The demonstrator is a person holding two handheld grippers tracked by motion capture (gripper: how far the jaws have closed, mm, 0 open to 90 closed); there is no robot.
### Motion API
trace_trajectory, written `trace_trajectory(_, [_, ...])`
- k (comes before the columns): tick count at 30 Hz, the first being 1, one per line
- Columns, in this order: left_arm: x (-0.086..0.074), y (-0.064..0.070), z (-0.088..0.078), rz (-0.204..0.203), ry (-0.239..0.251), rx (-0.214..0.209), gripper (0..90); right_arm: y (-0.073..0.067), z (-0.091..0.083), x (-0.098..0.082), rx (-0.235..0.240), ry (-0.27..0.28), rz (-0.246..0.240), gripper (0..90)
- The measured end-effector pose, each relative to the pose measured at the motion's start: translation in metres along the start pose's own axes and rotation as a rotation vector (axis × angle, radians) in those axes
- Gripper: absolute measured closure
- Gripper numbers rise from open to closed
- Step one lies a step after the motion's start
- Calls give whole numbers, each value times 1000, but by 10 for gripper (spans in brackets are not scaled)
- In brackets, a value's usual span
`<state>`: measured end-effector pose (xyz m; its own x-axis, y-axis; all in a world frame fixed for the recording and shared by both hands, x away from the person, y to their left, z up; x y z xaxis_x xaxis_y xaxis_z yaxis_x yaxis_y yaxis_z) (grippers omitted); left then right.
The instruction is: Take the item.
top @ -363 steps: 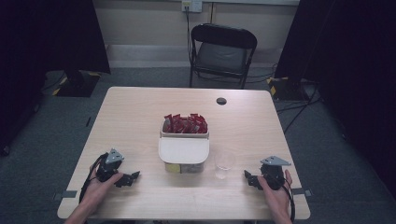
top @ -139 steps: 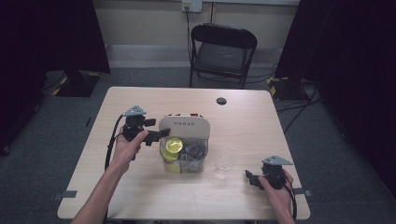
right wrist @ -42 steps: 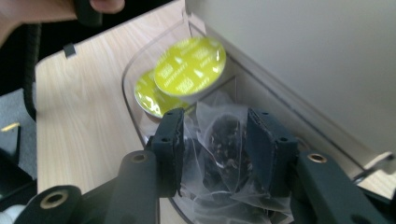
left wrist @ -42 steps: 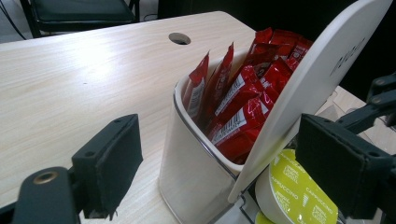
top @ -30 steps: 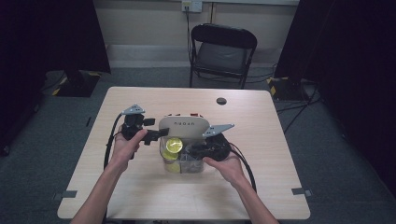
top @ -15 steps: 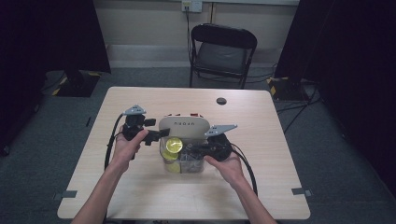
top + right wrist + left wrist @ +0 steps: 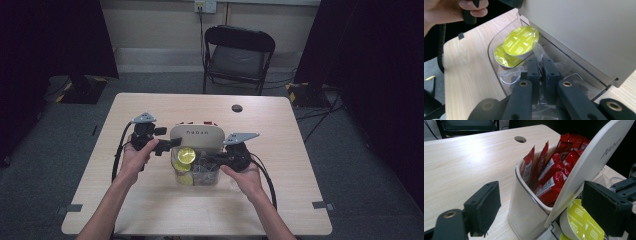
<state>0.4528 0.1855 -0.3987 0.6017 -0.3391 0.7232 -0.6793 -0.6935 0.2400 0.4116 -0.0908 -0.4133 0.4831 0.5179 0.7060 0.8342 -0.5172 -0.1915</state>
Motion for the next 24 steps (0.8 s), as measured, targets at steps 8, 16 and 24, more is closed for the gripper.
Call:
trace_trajectory(8, [0,0,0,-5,-1,0,154,-2,-5,1,4,13,0,863])
trace_trajectory(16, [0,0,1,-8,4,-7,154,-4,-11,2,22,36,9,865])
trace_trajectory(24, [-1,-1,0,-5,-4,-4,153,-7,-20,5,19,55,-2,866])
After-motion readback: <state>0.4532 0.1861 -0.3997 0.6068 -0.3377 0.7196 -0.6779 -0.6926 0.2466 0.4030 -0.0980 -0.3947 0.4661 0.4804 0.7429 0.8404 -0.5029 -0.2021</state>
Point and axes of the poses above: each handheld gripper's, and its own axes: z roughly forward along the jaws, x roughly out of its top, y roughly to its right, the point moved 2 cm from there along z, roughly forward along the jaws, and after that the axes turned 12 degrees about -y, right-handed, at the moved point
